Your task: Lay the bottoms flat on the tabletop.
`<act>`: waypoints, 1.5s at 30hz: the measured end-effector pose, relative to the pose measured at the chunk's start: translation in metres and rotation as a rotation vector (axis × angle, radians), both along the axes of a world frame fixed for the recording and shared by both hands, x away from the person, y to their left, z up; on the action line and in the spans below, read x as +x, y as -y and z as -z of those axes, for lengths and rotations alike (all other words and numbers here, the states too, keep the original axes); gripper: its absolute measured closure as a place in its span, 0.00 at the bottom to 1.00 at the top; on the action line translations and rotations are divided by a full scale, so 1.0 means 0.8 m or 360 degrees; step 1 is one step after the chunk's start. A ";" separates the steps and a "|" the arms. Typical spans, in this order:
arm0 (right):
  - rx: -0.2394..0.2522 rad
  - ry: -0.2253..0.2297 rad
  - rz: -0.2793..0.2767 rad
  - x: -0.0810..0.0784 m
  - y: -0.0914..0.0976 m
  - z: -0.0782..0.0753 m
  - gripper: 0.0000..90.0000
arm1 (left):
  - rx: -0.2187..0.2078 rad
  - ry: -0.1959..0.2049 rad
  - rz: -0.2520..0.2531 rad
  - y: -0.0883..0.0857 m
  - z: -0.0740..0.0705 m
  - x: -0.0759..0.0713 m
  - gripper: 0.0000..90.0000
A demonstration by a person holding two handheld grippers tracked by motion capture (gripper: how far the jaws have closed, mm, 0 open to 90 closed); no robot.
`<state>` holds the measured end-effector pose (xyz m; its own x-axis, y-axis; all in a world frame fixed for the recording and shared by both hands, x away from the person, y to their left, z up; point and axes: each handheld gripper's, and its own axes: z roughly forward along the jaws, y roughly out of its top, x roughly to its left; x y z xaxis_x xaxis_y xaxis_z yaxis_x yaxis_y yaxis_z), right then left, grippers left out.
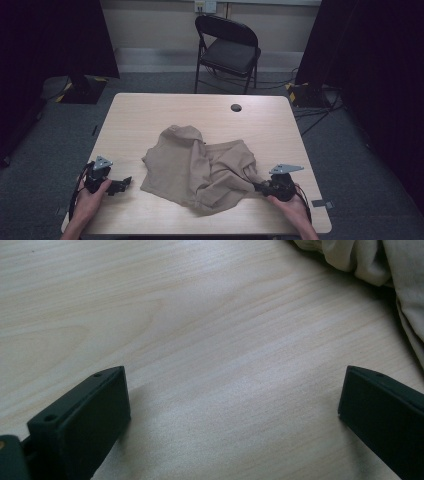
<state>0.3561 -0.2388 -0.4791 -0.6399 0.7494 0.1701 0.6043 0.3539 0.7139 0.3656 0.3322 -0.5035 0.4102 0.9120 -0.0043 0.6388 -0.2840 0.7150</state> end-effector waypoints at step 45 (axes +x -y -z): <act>-0.0160 0.0225 0.0057 0.029 -0.053 0.024 0.40 | -0.0009 -0.0035 0.0074 0.028 -0.029 0.021 0.22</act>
